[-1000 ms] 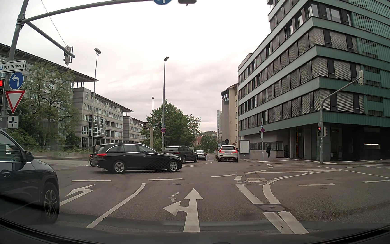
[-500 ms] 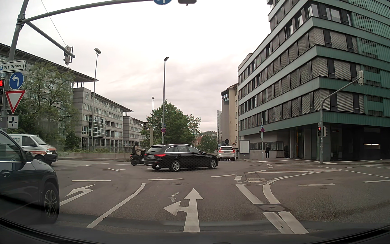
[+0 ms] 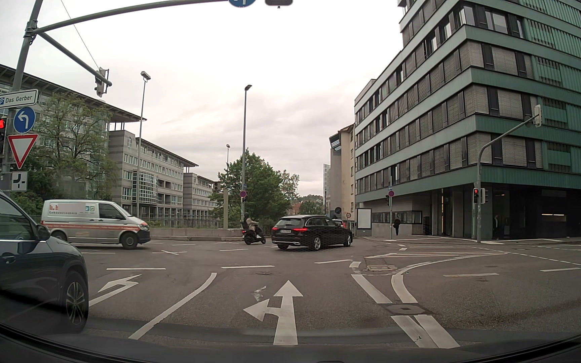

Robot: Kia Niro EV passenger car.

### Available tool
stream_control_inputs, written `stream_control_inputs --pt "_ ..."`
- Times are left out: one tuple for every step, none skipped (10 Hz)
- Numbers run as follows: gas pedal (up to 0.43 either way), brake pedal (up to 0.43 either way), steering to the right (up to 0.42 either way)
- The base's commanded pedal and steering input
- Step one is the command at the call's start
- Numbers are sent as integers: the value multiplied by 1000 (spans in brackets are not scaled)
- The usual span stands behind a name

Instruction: Follow the waypoints while adhering to traffic rules and regulations

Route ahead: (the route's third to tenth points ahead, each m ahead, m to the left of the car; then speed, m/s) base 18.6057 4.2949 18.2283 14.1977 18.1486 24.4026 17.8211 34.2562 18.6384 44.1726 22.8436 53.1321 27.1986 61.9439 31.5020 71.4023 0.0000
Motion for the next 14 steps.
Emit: stream_control_inputs --pt "0 238 -48" --pt "0 244 -48" --pt "0 238 -48" --pt "0 238 -48" --pt "0 238 -46" --pt "0 238 -40" --pt "0 238 -32" --pt "0 238 -26" --pt "0 238 -25" --pt "0 238 -25" --pt "0 238 -25" --pt "0 238 -26" --pt "0 238 -26" --pt "0 238 -25"
